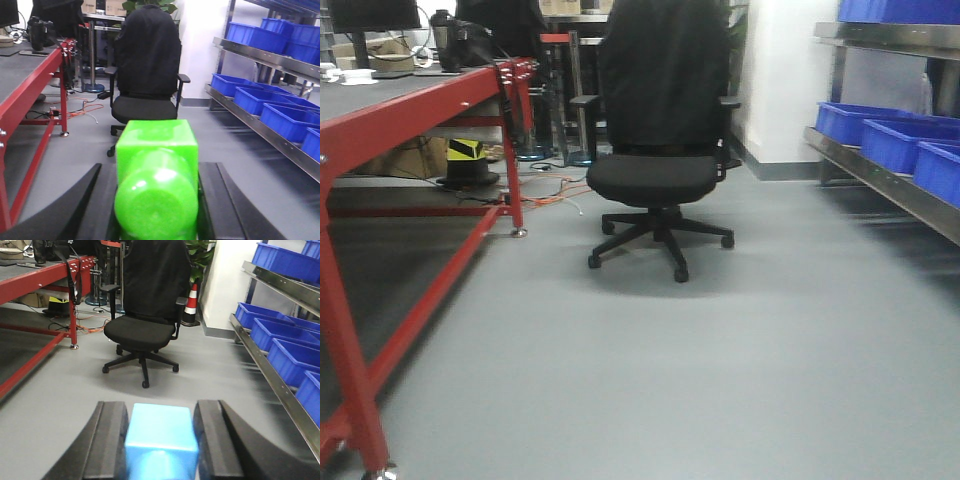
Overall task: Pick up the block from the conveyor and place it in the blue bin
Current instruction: 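Drive away from the conveyor holding both blocks, then drive up to the shelf rack of blue bins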
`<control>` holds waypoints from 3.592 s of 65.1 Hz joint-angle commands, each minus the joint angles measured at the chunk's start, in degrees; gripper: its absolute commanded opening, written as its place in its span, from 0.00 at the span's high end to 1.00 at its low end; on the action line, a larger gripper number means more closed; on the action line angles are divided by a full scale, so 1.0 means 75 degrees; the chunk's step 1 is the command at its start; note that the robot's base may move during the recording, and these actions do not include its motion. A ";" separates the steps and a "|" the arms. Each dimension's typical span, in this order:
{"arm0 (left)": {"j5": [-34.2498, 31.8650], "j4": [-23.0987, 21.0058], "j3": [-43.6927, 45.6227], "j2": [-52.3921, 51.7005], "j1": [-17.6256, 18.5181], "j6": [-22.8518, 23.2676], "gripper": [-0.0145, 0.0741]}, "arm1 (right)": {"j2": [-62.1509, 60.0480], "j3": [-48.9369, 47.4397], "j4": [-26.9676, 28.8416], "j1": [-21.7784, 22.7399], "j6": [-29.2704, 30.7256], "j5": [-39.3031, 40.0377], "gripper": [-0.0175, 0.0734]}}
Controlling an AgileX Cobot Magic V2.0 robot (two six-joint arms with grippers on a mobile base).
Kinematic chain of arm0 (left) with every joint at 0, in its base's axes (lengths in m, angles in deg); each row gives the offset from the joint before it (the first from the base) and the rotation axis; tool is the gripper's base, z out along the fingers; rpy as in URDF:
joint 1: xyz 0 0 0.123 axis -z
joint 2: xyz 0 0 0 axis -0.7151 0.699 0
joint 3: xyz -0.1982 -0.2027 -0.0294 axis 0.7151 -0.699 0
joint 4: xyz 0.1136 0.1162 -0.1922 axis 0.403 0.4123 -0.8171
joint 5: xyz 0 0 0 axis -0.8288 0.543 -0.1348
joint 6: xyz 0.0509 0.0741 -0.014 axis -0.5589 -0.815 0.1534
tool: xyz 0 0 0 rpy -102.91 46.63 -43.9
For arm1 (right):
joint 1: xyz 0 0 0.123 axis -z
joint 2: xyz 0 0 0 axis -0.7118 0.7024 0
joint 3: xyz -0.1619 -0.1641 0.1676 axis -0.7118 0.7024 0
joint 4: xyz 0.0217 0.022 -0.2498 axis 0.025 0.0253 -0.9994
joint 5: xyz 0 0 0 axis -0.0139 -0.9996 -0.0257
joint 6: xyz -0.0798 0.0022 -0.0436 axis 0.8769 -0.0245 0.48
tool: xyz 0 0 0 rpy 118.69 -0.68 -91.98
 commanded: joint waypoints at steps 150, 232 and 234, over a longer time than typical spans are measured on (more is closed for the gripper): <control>-0.0143 0.0015 -0.0015 -0.0039 0.0049 -0.0032 0.96 | -0.0021 0.0021 -0.0066 -0.0006 0.0032 0.0185 0.98; -0.0143 0.0015 -0.0015 -0.0039 0.0049 -0.0032 0.96 | -0.0021 0.0021 -0.0066 -0.0006 0.0032 0.0185 0.98; -0.0143 0.0015 -0.0015 -0.0039 0.0049 -0.0032 0.96 | -0.0021 0.0021 -0.0066 -0.0006 0.0032 0.0185 0.98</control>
